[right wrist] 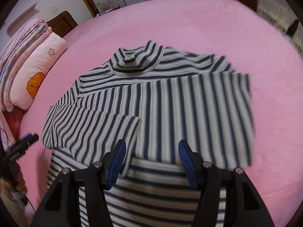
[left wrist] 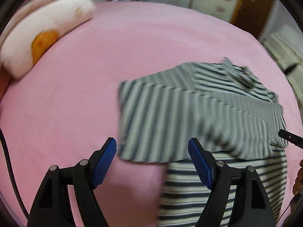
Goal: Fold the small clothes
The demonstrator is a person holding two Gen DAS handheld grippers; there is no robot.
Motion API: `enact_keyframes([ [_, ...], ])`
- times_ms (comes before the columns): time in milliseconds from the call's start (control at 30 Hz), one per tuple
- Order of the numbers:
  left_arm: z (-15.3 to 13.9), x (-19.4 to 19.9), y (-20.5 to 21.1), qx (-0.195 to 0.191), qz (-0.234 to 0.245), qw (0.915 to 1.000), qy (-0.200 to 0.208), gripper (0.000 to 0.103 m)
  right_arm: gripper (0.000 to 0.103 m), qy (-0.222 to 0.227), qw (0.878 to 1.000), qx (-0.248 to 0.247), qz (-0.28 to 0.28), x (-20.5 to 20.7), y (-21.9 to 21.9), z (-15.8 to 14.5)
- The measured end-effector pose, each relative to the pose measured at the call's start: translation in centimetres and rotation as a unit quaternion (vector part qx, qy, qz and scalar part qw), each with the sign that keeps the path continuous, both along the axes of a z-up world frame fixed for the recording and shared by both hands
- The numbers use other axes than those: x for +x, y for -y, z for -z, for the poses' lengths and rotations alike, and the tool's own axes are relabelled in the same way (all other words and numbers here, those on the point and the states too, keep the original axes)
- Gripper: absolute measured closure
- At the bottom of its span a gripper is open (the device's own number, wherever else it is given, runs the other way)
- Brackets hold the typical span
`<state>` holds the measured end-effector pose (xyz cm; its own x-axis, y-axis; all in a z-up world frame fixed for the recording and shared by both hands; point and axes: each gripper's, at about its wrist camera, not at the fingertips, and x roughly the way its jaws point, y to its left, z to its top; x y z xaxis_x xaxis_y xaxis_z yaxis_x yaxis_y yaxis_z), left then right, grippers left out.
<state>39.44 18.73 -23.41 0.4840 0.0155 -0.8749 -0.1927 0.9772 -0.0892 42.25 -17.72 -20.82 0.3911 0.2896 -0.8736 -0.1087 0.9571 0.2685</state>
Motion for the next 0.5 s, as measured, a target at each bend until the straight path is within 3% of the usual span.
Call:
enact_keyframes([
  [200,2.3,-0.2,-3.3,-0.025,-0.023,0.9993,-0.019,0.026,0.047,-0.049,0.998,0.029,0.014,2.8,-1.2,3.0],
  [367,3.1,0.1,-3.7,-0.03,-0.019,0.9993,-0.014,0.026,0.049,-0.053,0.998,0.037,0.008,3.4,-2.4,3.7],
  [500,3.6,0.7,-3.1,-0.026,-0.013,0.9995,-0.012,0.026,0.064,-0.058,0.997,0.058,-0.009,3.8,-3.4,3.8],
])
